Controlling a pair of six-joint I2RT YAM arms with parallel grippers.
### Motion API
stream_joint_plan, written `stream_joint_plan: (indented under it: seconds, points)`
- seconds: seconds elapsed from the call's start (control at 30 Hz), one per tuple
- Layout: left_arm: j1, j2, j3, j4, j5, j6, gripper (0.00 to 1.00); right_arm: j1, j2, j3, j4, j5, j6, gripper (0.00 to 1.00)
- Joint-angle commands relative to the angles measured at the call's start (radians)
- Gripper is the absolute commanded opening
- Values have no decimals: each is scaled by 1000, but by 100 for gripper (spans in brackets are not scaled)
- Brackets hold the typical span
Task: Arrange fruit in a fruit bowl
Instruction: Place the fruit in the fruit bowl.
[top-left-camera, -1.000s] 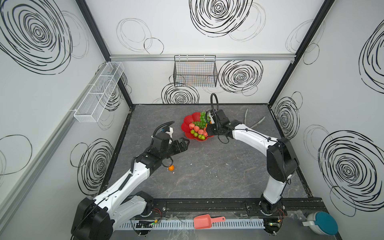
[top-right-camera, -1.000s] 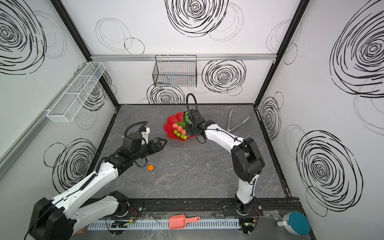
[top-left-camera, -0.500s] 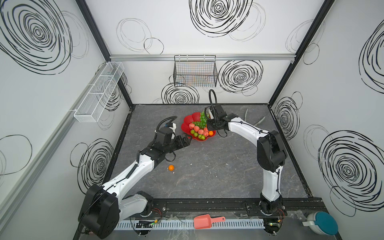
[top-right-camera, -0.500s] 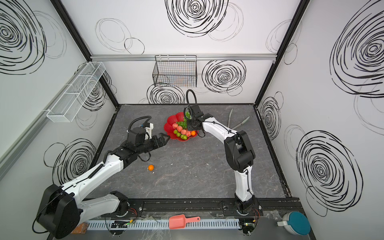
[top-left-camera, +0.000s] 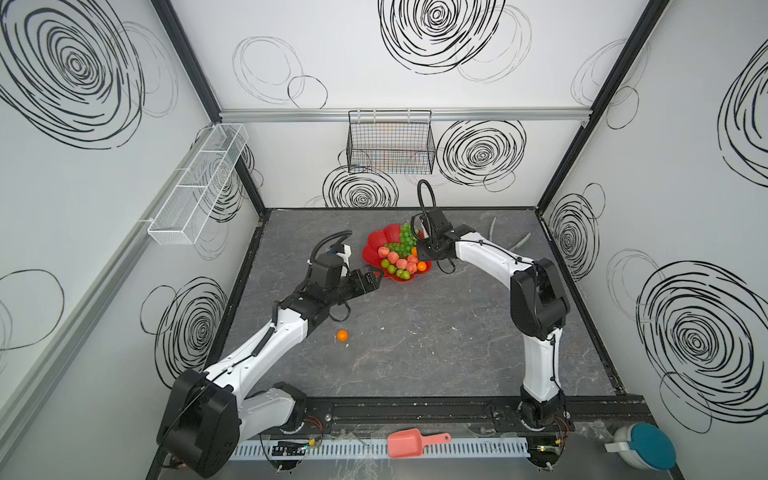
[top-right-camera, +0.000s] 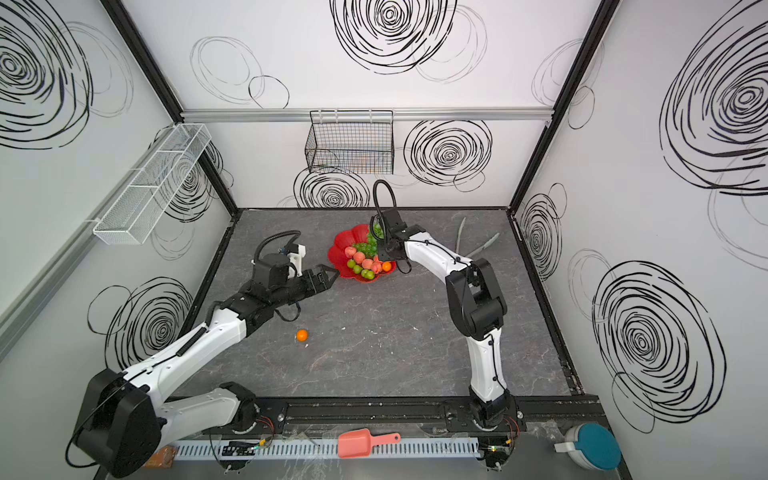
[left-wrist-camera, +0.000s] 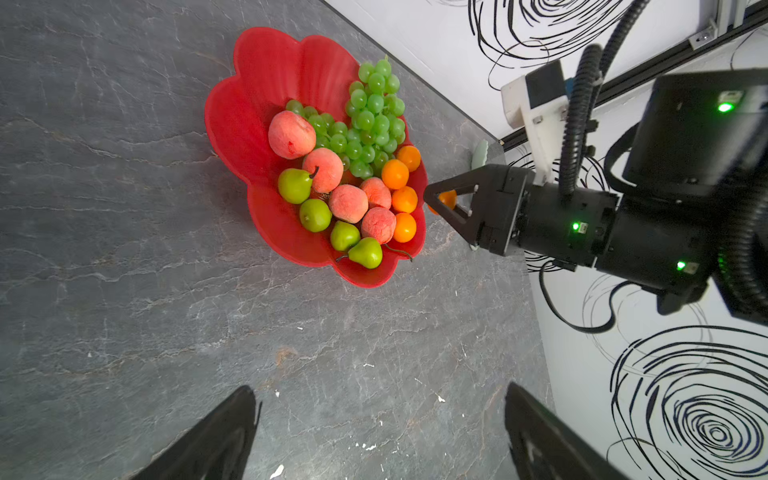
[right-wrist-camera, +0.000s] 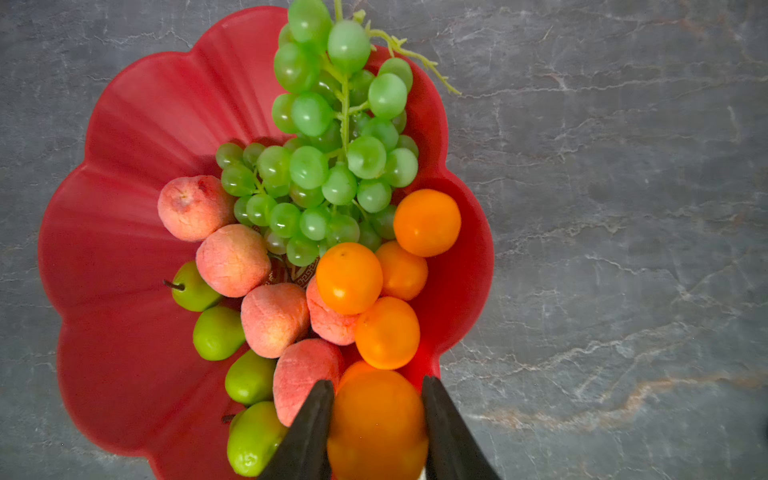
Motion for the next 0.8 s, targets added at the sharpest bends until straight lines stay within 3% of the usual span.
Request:
stream_joint_plan:
  seconds: [0.0,0.5,0.77]
  points:
    - [9,-3,23,37,7,15,96,-5,7,22,-9,-30,-21,34]
    - [113,-23,2,33,58,26,96,62,93,160,-40,-48,-92,33]
    - [136,-27,-7,29,70,32,96,90,209,325,-125,30,-119,33]
